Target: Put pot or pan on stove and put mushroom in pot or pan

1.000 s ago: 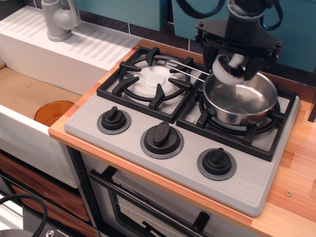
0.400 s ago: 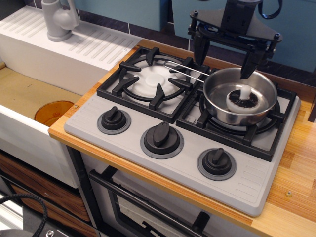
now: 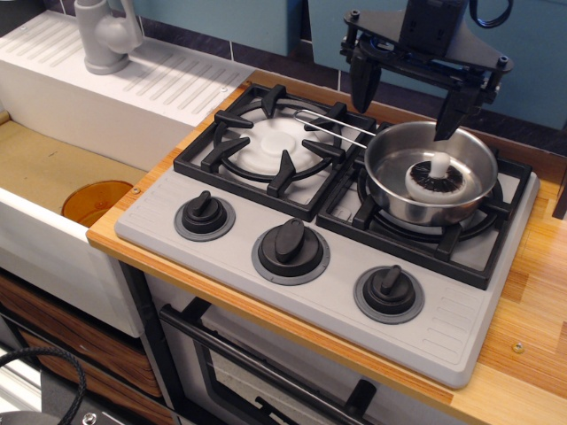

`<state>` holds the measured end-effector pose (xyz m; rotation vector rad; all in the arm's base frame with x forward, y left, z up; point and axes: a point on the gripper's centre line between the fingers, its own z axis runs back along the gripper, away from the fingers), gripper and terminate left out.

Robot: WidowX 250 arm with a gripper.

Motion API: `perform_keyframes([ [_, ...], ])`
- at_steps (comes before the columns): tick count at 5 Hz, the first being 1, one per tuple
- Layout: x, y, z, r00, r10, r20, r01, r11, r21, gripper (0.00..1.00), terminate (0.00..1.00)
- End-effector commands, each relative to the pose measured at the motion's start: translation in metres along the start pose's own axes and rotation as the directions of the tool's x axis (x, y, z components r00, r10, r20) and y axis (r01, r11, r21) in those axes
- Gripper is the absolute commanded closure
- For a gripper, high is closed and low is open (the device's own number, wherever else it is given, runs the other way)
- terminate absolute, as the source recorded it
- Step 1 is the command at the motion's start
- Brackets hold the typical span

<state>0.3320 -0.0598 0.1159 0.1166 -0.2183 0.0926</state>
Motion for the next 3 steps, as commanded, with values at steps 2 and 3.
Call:
perform_keyframes([
  [2,0.0216,0.03,0.0016,0.988,-0.031,0.149,0.045,0.995,-0.093,0.0,0.0],
  [3,0.0272,0.0284,-0.0015,0.988,-0.032,0.151,0.047,0.994,-0.097,0.0,1.0],
])
